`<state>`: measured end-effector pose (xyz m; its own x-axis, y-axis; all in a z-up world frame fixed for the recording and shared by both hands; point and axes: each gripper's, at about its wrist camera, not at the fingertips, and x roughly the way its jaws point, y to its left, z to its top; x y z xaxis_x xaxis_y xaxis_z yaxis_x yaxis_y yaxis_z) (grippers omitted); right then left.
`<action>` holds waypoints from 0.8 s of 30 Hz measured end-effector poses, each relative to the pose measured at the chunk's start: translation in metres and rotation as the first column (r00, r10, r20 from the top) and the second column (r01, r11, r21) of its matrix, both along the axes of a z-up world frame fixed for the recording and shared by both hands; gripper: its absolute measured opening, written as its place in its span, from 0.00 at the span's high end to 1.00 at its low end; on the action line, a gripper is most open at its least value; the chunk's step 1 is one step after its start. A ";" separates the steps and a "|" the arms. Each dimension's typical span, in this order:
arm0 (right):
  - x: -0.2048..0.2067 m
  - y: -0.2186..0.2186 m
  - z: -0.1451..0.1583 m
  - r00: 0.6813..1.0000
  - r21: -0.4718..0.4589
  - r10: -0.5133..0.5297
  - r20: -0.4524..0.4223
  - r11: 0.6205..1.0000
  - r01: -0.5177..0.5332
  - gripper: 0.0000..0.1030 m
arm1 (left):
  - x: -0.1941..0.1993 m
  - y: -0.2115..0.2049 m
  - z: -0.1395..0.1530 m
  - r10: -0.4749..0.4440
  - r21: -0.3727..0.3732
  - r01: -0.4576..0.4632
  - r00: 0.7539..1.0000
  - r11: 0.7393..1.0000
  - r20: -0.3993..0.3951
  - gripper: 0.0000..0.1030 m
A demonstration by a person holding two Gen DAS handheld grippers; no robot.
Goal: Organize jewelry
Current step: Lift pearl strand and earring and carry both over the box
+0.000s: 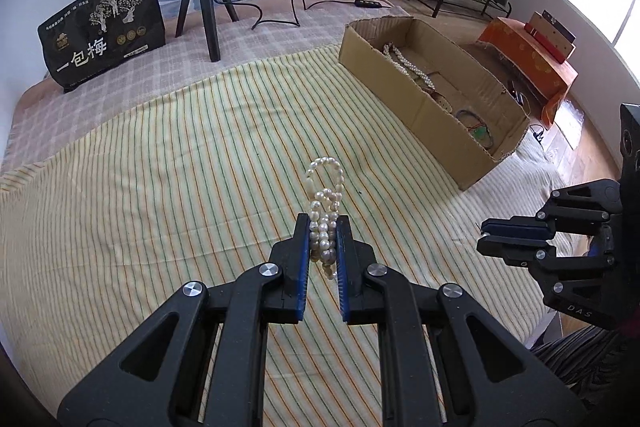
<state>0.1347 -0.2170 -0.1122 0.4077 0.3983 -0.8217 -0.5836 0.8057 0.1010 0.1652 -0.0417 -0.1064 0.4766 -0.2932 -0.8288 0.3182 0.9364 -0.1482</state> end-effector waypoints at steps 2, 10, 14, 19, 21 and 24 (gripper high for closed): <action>0.002 -0.005 0.006 1.000 0.010 -0.016 0.014 1.000 0.015 0.94 | 0.001 -0.001 0.004 0.000 -0.009 0.000 1.000 1.000 0.008 0.90; 0.016 -0.039 0.028 0.994 0.046 -0.096 0.059 0.995 0.093 0.94 | 0.006 -0.020 0.027 -0.024 -0.043 0.026 0.998 0.999 0.055 0.90; 0.028 -0.059 0.039 0.985 0.072 -0.151 0.078 0.987 0.145 0.94 | 0.009 -0.035 0.040 -0.039 -0.062 0.043 0.996 0.997 0.078 0.90; 0.044 -0.082 0.049 0.972 0.100 -0.212 0.097 0.974 0.203 0.94 | 0.014 -0.055 0.050 -0.062 -0.088 0.070 0.994 0.994 0.095 0.90; 0.050 -0.088 0.052 0.968 0.109 -0.230 0.100 0.970 0.219 0.94 | 0.016 -0.064 0.052 -0.070 -0.093 0.080 0.993 0.992 0.099 0.90; 0.061 -0.098 0.055 0.961 0.116 -0.255 0.104 0.963 0.243 0.93 | 0.019 -0.078 0.054 -0.089 -0.105 0.099 0.991 0.990 0.102 0.90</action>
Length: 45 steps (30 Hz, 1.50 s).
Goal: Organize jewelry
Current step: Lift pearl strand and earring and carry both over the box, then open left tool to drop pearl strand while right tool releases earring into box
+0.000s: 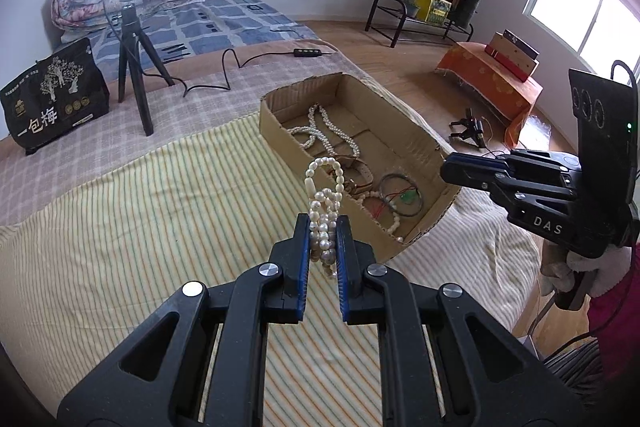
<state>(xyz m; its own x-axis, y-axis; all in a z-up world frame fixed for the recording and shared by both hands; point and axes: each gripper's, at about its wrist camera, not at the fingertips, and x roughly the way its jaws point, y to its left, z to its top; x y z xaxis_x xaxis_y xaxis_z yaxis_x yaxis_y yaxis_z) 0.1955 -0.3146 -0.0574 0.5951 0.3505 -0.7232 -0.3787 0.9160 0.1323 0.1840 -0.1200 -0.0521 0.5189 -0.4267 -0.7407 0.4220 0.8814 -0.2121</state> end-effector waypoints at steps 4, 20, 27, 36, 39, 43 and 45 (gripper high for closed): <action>0.017 -0.010 0.001 0.999 -0.012 -0.034 0.008 0.999 0.035 0.94 | 0.003 -0.020 0.000 -0.026 -0.006 0.026 1.000 1.000 0.005 0.90; 0.085 -0.034 -0.014 0.995 -0.018 -0.095 0.005 0.995 0.095 0.93 | 0.021 -0.076 -0.019 -0.086 -0.017 0.085 0.996 0.996 -0.021 0.90; 0.108 -0.037 -0.024 0.994 0.002 -0.105 -0.012 0.994 0.106 0.93 | 0.026 -0.101 -0.025 -0.119 -0.014 0.119 0.993 0.993 -0.017 0.90; 0.127 -0.047 -0.045 0.990 0.040 -0.129 -0.051 0.991 0.131 0.93 | 0.031 -0.117 -0.042 -0.140 0.010 0.140 0.990 0.990 -0.035 0.90; 0.129 -0.046 -0.047 0.991 0.035 -0.125 -0.053 0.991 0.127 0.93 | 0.032 -0.120 -0.043 -0.141 0.011 0.142 0.989 0.990 -0.035 0.90; 0.130 -0.046 -0.048 0.991 0.037 -0.124 -0.052 0.991 0.126 0.93 | 0.032 -0.121 -0.044 -0.143 0.011 0.144 0.989 0.990 -0.029 0.90; 0.130 -0.047 -0.047 0.990 0.033 -0.130 -0.049 0.991 0.132 0.93 | 0.031 -0.122 -0.044 -0.146 0.013 0.146 0.989 0.989 -0.021 0.90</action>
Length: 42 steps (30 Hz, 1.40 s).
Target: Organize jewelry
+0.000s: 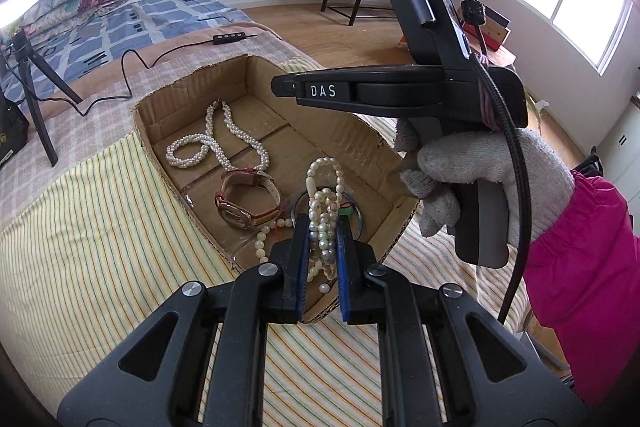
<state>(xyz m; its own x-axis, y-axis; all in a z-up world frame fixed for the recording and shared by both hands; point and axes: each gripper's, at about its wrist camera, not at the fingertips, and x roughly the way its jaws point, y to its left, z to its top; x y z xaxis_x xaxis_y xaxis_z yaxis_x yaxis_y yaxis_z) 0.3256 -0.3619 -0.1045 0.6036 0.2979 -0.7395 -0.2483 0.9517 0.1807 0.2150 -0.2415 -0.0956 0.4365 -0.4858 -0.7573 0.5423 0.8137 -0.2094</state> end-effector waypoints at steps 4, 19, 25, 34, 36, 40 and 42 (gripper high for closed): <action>-0.001 -0.004 0.002 1.000 0.009 -0.008 0.005 1.000 0.008 0.72 | -0.002 0.000 0.003 -0.004 0.002 0.004 1.000 1.000 0.015 0.90; -0.007 -0.002 0.010 0.998 -0.039 -0.056 0.024 0.998 0.057 0.38 | -0.008 0.009 0.012 0.024 0.021 -0.025 0.998 0.999 0.058 0.63; -0.014 0.002 0.023 0.998 -0.055 -0.057 0.038 0.997 0.059 0.38 | -0.017 0.017 0.022 0.021 0.019 -0.023 0.996 1.000 0.081 0.63; -0.036 0.019 0.055 0.995 -0.103 -0.044 0.084 0.993 0.053 0.38 | -0.035 0.040 0.047 0.044 -0.001 -0.044 0.991 0.999 0.124 0.63; -0.043 0.023 0.061 0.995 -0.115 -0.042 0.093 0.992 0.053 0.38 | -0.040 0.048 0.054 0.052 -0.011 -0.052 0.989 0.999 0.137 0.63; -0.060 0.029 0.073 0.993 -0.121 -0.045 0.108 0.991 0.058 0.38 | -0.050 0.063 0.067 0.070 -0.028 -0.067 0.985 0.997 0.157 0.63; -0.068 0.031 0.079 0.993 -0.113 -0.044 0.112 0.992 0.057 0.37 | -0.057 0.069 0.072 0.077 -0.033 -0.072 0.983 0.997 0.165 0.63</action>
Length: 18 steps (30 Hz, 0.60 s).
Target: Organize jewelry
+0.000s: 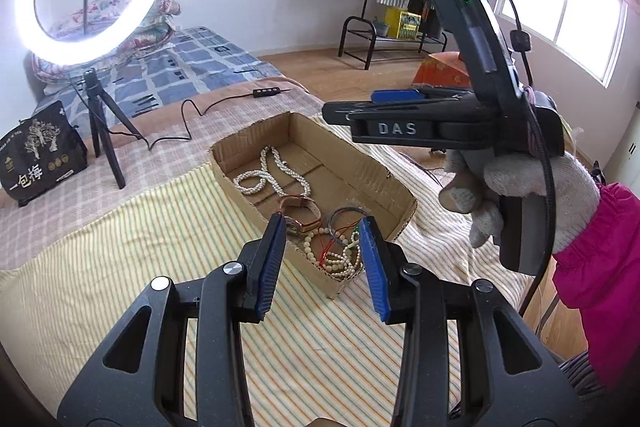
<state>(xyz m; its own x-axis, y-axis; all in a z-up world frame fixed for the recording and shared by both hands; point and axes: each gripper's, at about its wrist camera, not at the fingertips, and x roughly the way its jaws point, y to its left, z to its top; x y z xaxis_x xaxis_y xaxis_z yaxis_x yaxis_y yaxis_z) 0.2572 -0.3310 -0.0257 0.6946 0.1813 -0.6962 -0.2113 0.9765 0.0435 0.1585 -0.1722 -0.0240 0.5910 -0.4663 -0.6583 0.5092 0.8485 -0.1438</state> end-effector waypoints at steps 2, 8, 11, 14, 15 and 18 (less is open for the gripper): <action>-0.008 0.003 0.004 1.000 -0.005 -0.006 0.010 1.000 0.006 0.34 | -0.007 0.006 0.004 0.003 0.002 -0.003 1.000 1.000 0.011 0.63; -0.033 0.012 0.015 0.999 -0.026 -0.028 0.031 0.999 0.029 0.32 | -0.027 0.028 0.014 0.018 0.010 -0.018 0.999 1.000 0.045 0.63; -0.049 0.017 0.023 0.998 -0.047 -0.040 0.051 0.998 0.043 0.32 | -0.036 0.042 0.020 0.037 0.009 -0.037 0.997 0.999 0.062 0.63; -0.065 0.022 0.031 0.995 -0.061 -0.069 0.069 0.995 0.073 0.27 | -0.044 0.053 0.026 0.051 0.005 -0.052 0.996 0.999 0.078 0.63; -0.072 0.024 0.034 0.994 -0.065 -0.078 0.081 0.994 0.084 0.23 | -0.047 0.056 0.029 0.056 0.007 -0.057 0.994 0.998 0.088 0.63; -0.088 0.030 0.044 0.990 -0.075 -0.083 0.113 0.993 0.092 0.23 | -0.056 0.065 0.035 0.065 0.002 -0.066 0.992 0.998 0.105 0.61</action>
